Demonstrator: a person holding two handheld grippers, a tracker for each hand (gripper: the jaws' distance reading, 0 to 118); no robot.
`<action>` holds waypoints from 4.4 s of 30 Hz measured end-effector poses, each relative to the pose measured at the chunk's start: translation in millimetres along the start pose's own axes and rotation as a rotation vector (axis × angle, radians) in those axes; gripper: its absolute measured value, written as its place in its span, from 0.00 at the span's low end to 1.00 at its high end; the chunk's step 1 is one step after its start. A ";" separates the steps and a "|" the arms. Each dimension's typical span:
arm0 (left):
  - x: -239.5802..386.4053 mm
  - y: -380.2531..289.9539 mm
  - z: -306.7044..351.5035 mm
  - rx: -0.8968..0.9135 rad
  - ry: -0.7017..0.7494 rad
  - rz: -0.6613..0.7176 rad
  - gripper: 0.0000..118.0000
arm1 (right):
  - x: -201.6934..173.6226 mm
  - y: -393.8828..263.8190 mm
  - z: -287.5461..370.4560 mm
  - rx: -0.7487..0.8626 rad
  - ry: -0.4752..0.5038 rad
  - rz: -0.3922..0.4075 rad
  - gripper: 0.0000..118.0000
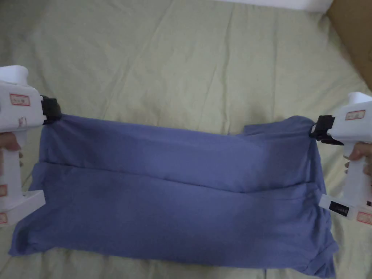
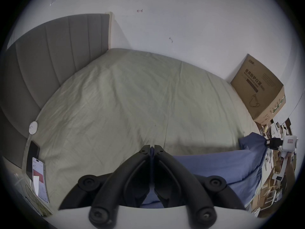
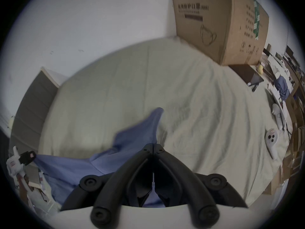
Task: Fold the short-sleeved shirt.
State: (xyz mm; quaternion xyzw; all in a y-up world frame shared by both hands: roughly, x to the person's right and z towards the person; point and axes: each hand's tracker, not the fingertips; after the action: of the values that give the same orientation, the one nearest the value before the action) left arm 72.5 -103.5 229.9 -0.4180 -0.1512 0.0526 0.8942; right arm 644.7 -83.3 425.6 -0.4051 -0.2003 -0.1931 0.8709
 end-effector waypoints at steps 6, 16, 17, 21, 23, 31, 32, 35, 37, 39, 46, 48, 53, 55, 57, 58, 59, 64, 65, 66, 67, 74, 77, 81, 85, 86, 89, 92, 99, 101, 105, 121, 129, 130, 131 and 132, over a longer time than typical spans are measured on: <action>-19.1 -31.3 62.2 0.052 -0.063 0.031 0.01 | 9.5 -46.2 91.6 0.083 0.056 0.057 0.00; -45.7 -147.6 82.7 -0.072 0.059 0.121 0.46 | 42.9 -192.0 113.2 -0.009 -0.003 -0.005 0.05; -48.8 -155.5 82.4 -0.090 0.086 0.124 0.66 | 44.9 -200.3 109.5 -0.030 -0.019 -0.013 0.23; -61.3 -170.1 100.3 -0.030 0.100 0.192 0.78 | 56.2 -217.6 117.2 -0.047 -0.075 -0.013 0.88; -60.2 -160.9 113.8 0.035 0.144 0.187 0.78 | 55.7 -209.8 132.9 0.023 -0.100 0.004 0.89; 4.9 -108.9 183.9 0.478 0.187 -0.095 0.76 | -5.5 -154.4 219.3 0.477 -0.085 0.177 0.90; 15.6 -107.6 190.5 0.524 0.181 -0.145 0.71 | -14.4 -151.8 226.0 0.526 -0.074 0.191 0.90; 47.3 -108.1 200.4 0.611 0.161 -0.286 0.43 | -35.8 -148.6 234.6 0.626 -0.041 0.222 0.89; 63.4 -111.9 200.5 0.629 0.137 -0.329 0.14 | -47.0 -151.2 233.0 0.662 0.009 0.219 0.81; 70.5 -114.4 194.0 0.627 0.118 -0.311 0.00 | -55.5 -153.9 229.2 0.669 0.039 0.192 0.38; 73.5 -119.7 178.7 0.548 0.027 -0.285 0.00 | -69.8 -162.8 215.1 0.645 0.082 0.165 0.00; 64.0 -115.7 174.2 0.504 0.004 -0.246 0.04 | -70.7 -164.5 213.3 0.635 0.078 0.170 0.00; 11.3 -96.9 149.5 0.236 -0.105 -0.085 0.94 | -68.5 -169.6 205.3 0.593 0.064 0.192 0.00; -14.0 -96.6 136.8 0.123 -0.154 0.018 0.94 | -66.6 -171.5 199.9 0.566 0.060 0.190 0.00; -41.5 -103.1 114.5 -0.005 -0.175 0.098 0.94 | -65.1 -174.4 193.2 0.545 0.050 0.185 0.00; -51.8 -107.9 106.2 -0.058 -0.177 0.121 0.94 | -64.7 -175.3 190.4 0.533 0.045 0.182 0.00; -62.5 -115.6 95.7 -0.099 -0.181 0.149 0.94 | -64.2 -176.1 187.3 0.520 0.043 0.179 0.00; -91.7 -154.3 59.1 -0.181 -0.175 0.236 0.94 | -53.5 -171.9 171.8 0.460 0.038 0.168 0.00; -95.6 -160.9 52.9 -0.186 -0.180 0.270 0.94 | -58.4 -173.7 175.7 0.453 0.039 0.162 0.00; -96.3 -166.6 51.6 -0.191 -0.188 0.310 0.94 | -58.8 -173.4 175.5 0.448 0.037 0.161 0.00; -98.4 -171.0 47.2 -0.199 -0.202 0.349 0.93 | -58.8 -173.1 175.2 0.445 0.034 0.161 0.00; -91.6 -186.1 42.4 -0.186 -0.268 0.451 0.52 | -62.1 -172.4 172.1 0.421 0.015 0.162 0.00; -90.8 -187.7 42.7 -0.194 -0.207 0.436 0.08 | -61.9 -174.4 167.9 0.410 0.021 0.158 0.00; -83.4 -181.0 51.6 -0.182 -0.178 0.421 0.06 | -65.5 -180.3 165.2 0.392 0.029 0.165 0.00; -65.2 -158.5 81.3 -0.089 -0.173 0.303 0.06 | -64.9 -183.1 167.6 0.389 0.033 0.180 0.00; -54.6 -149.9 92.3 -0.070 -0.173 0.259 0.06 | -64.0 -183.9 169.2 0.392 0.034 0.180 0.00; -17.6 -130.6 125.4 -0.005 -0.156 0.096 0.06 | -59.8 -184.0 173.0 0.405 0.037 0.173 0.00; 26.2 -119.1 144.1 0.032 -0.181 -0.014 0.05 | -56.8 -185.4 176.3 0.420 0.032 0.172 0.00; 139.1 -128.9 125.6 -0.001 -0.405 -0.142 0.06 | -42.2 -194.6 186.7 0.443 0.020 0.168 0.00; 168.1 -139.7 105.6 -0.060 -0.426 -0.167 0.06 | -35.5 -198.2 189.0 0.445 0.007 0.162 0.00; 215.4 -173.6 59.0 -0.191 -0.464 -0.227 0.06 | -18.3 -207.0 193.1 0.446 -0.007 0.132 0.00; 234.0 -180.2 46.6 -0.078 -0.344 -0.335 0.28 | 12.5 -211.9 199.0 0.436 -0.042 0.051 0.00; 230.4 -233.8 20.8 -0.223 -0.313 -0.308 0.00 | 1.7 -210.4 195.4 0.434 -0.012 0.084 0.00; 235.3 -245.4 18.6 -0.241 -0.304 -0.345 0.00 | 1.8 -211.0 195.5 0.431 -0.011 0.087 0.00; 241.7 -259.1 16.1 -0.274 -0.310 -0.377 0.00 | 2.2 -211.9 195.8 0.427 -0.011 0.086 0.00; 247.1 -271.5 14.2 -0.304 -0.333 -0.397 0.00 | 3.3 -213.2 196.5 0.423 -0.011 0.084 0.00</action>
State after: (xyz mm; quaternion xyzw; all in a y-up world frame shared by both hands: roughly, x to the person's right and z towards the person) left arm 293.7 -213.7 501.8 -0.4949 -0.3808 -0.0784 0.7771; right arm 503.5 -57.3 677.5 -0.2222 -0.2240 -0.1080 0.9428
